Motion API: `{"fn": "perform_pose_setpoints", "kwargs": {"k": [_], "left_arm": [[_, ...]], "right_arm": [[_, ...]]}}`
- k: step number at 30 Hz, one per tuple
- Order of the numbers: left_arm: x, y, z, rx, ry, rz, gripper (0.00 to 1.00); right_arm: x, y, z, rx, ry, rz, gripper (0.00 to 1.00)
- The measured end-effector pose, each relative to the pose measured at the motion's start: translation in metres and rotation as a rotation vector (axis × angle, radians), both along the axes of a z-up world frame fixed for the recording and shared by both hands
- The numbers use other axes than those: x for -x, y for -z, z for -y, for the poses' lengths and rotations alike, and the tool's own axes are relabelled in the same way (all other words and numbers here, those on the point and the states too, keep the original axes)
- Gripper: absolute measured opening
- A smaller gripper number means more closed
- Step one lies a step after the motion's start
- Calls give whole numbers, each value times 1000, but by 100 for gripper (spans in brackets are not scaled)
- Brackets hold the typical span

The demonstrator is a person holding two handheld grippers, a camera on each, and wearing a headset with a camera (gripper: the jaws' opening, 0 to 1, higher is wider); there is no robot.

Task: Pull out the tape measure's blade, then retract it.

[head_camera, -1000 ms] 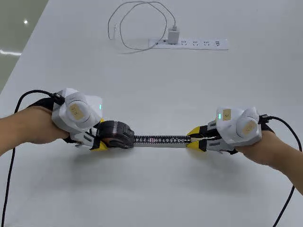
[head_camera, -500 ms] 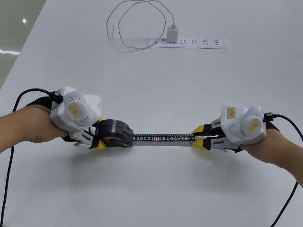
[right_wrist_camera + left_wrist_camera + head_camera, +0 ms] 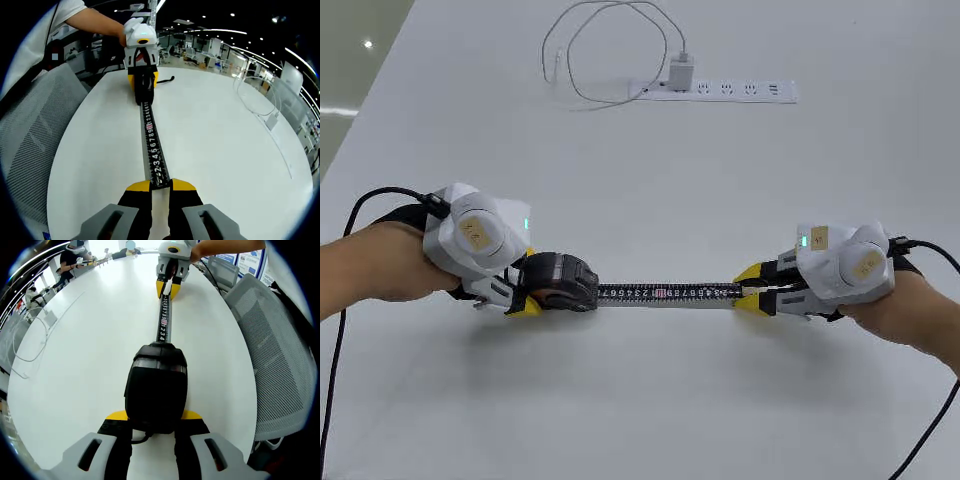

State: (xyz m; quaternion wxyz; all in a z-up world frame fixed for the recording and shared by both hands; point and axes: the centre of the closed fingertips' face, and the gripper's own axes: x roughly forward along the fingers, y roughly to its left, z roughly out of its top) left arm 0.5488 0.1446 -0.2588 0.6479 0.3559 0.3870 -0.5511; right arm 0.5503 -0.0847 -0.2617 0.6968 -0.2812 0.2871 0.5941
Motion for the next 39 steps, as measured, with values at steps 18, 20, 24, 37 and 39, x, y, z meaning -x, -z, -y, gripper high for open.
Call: {"fn": "perform_pose_setpoints", "kwargs": {"k": [18,20,24,37,39], "left_arm": [[0,0,1,1,-6,0,28],[0,0,1,2,-6,0,27],[0,-1,1,0,-4,-1,27],[0,0,1,3,-7,-1,28],[0,0,1,4,-7,-1,28]], "right_arm": [[0,-1,16,30,8,-2,7],[0,-1,17,32,8,-2,7],[0,0,21,37,11,-4,7],[2,3,32,55,25,-22,7],[2,3,33,55,26,-22,7]]}}
